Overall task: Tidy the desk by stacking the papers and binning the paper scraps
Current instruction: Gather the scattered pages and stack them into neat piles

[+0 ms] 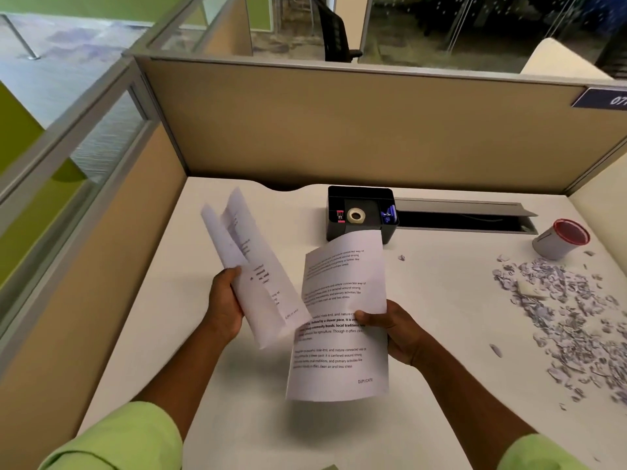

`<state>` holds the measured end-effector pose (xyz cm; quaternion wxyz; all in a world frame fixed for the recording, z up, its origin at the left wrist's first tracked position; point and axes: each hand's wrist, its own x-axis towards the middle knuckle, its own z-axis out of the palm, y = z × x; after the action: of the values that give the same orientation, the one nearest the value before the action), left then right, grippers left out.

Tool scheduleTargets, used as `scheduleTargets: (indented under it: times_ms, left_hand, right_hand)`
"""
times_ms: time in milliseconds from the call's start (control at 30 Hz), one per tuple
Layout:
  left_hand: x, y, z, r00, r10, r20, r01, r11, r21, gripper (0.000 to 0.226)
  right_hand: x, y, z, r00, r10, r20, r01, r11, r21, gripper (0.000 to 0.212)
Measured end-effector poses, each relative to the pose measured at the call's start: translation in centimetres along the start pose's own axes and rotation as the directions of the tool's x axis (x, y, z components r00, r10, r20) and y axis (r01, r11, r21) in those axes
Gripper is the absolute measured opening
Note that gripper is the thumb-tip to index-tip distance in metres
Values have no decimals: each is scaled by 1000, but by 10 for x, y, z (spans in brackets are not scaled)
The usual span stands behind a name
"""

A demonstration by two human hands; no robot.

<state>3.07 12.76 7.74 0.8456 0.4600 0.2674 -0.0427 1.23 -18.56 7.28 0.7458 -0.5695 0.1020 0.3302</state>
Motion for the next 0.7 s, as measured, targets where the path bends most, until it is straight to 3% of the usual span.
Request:
scheduleTargets:
  times_ms: [133, 200, 433, 533, 633, 700]
  left_hand:
    - [-1, 7, 13, 1000, 24, -19, -20, 979, 203, 80]
    - [0, 7, 14, 999, 44, -28, -36, 973, 226, 89]
    - [-16, 7, 26, 992, -55, 111, 25, 967, 254, 37]
    - [-22, -1, 35, 986, -86, 141, 29, 932, 360, 30]
    - [-27, -8, 43, 989, -126, 75, 73, 868, 490, 20]
    - [-29, -8, 45, 972, -224, 69, 169, 876, 452, 23]
  right_hand:
    - [2, -1, -1, 1000, -6, -8, 6, 1000, -5, 55]
    - [3, -4, -1, 1000, -6, -23, 6, 1000, -25, 53]
    - [7, -12, 5, 999, -30, -42, 30, 1000, 2, 54]
    - [8, -17, 12, 998, -60, -19, 60, 998, 26, 52]
    - [7, -21, 18, 995, -101, 7, 101, 995, -23, 53]
    - [6, -24, 21, 994, -108, 26, 109, 993, -41, 57]
